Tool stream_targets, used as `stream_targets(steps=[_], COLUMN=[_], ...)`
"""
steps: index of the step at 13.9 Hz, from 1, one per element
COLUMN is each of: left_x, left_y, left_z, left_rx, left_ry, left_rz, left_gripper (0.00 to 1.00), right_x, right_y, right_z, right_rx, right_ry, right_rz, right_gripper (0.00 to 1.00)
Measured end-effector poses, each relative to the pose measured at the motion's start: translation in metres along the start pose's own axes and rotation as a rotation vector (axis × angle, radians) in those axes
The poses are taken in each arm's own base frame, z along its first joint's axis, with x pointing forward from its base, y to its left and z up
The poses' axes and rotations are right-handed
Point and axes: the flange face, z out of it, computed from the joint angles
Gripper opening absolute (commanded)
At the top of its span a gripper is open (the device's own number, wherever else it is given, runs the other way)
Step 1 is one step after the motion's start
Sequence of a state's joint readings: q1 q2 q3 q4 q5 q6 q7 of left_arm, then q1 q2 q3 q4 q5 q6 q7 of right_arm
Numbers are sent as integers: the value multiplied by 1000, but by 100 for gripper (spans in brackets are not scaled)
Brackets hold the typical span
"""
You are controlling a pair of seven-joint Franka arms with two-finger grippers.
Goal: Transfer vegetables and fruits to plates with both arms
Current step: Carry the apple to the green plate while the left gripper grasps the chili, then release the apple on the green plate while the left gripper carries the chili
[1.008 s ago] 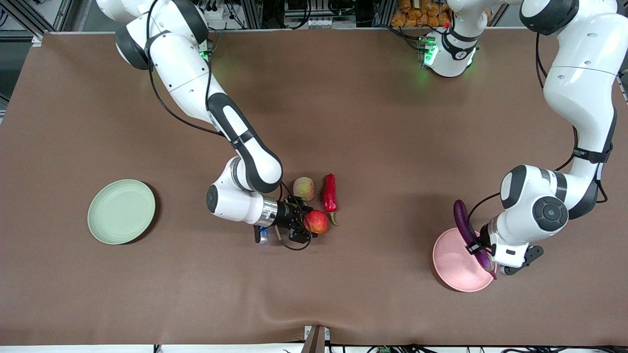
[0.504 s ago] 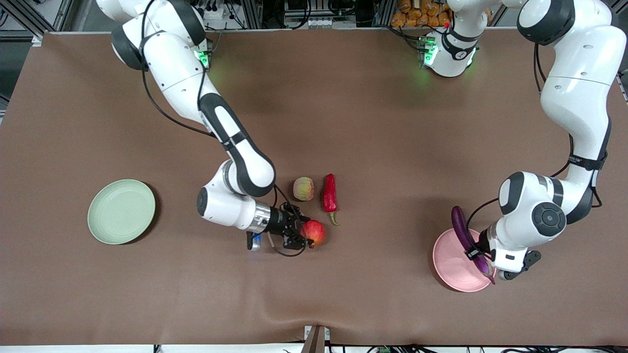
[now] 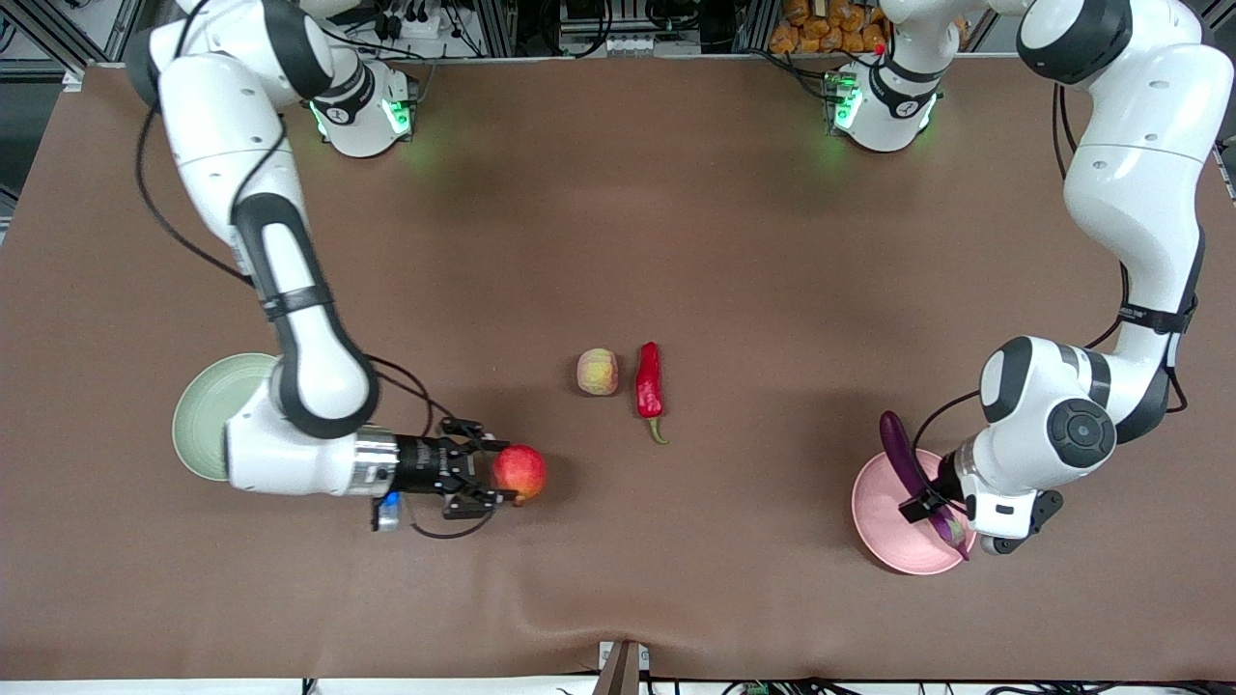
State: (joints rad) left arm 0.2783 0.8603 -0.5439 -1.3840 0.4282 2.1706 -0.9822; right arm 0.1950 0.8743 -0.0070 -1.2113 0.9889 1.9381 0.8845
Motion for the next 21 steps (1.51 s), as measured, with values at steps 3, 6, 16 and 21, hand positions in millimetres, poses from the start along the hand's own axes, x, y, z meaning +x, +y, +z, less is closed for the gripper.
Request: stream_targets(steps=[3,6,16,21], left_x=[-66,-147,-354,-379], left_y=[52,107,197,195], left_z=[-25,-24,52,95], left_rx=[3,17,-33,-14], left_ry=[-83,-109,-10,1], left_rz=[-91,-111,69,116], left_gripper=[100,100,96,0], right_x=[28,53,147,179], right_y=[21,42,122,154], right_z=[-53,-88,-201,-250], right_rx=[-136,-268,-713,-744], right_ry=[32,81,115,81], right_rz=[-148,-289,-781,-885], right_gripper=[23,23,23,100])
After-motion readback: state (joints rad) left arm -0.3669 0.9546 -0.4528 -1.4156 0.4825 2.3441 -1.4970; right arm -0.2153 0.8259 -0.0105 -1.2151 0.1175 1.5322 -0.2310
